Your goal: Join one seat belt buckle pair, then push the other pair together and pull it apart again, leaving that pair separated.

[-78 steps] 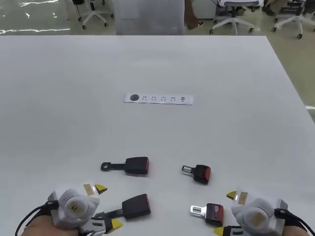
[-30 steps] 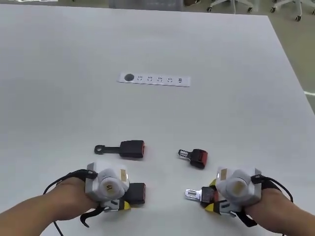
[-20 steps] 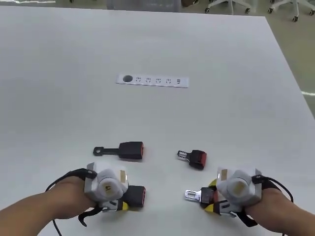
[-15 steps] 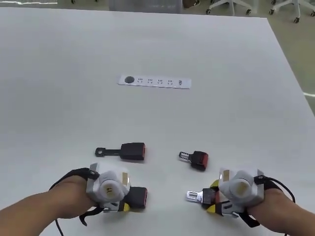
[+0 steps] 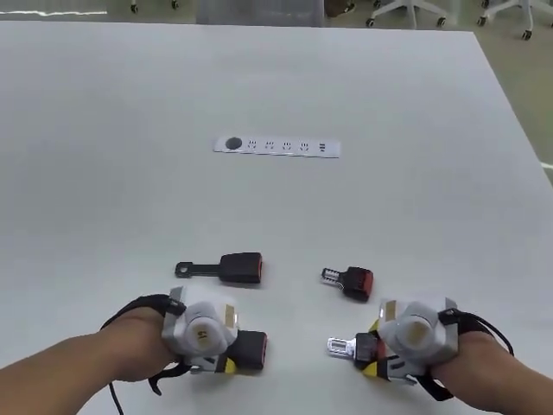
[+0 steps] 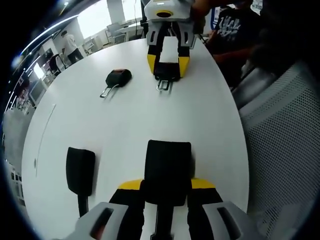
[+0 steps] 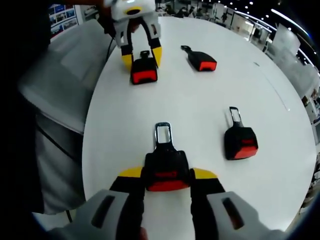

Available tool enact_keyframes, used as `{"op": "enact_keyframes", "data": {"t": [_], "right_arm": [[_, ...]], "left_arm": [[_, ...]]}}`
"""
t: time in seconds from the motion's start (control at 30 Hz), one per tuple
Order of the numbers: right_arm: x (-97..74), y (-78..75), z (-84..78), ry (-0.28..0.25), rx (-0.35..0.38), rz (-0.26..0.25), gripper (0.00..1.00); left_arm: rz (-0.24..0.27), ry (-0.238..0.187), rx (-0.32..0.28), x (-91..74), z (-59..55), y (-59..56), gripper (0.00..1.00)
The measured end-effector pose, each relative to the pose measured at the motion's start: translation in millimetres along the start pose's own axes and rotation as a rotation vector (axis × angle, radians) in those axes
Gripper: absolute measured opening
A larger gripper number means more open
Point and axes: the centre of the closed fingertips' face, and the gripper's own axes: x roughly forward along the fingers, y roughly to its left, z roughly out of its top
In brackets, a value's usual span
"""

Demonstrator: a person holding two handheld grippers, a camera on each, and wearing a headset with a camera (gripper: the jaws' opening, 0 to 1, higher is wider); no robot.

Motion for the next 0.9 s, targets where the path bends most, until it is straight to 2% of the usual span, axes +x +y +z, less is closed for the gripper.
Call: {"op": "enact_keyframes", "data": {"t": [0.17, 0.33, 0.43, 0.6, 0.77, 0.9], "right_arm": [[9.0, 2.2, 18.3, -0.033, 0.02, 0.002, 0.34], [20.8, 10.7, 40.4, -0.06, -0.027, 0.0, 0.34], [26.9, 17.0, 54.2, -0.081, -0.028, 0.02, 0.34], [36.6, 23.0, 71.0, -0.086, -0.046, 0.037, 0.34], [42.2, 27.7, 82.0, -0.074, -0.076, 0.049, 0.34], [41.1, 26.3, 80.8, -0.061, -0.084, 0.044, 0.34]], "left_arm": [[0.0, -0.005, -0.009, -0.1, 0.0, -0.1, 0.33], [-0.007, 0.001, -0.009, 0.1, -0.2, -0.2, 0.33], [-0.008, 0.008, -0.009, 0.4, -0.1, -0.4, 0.33], [-0.011, 0.005, -0.011, 0.5, -0.4, -0.1, 0.33], [-0.012, 0.004, -0.012, 0.6, -0.5, 0.0, 0.33], [-0.009, 0.002, -0.016, 0.5, -0.6, -0.1, 0.33]]}}
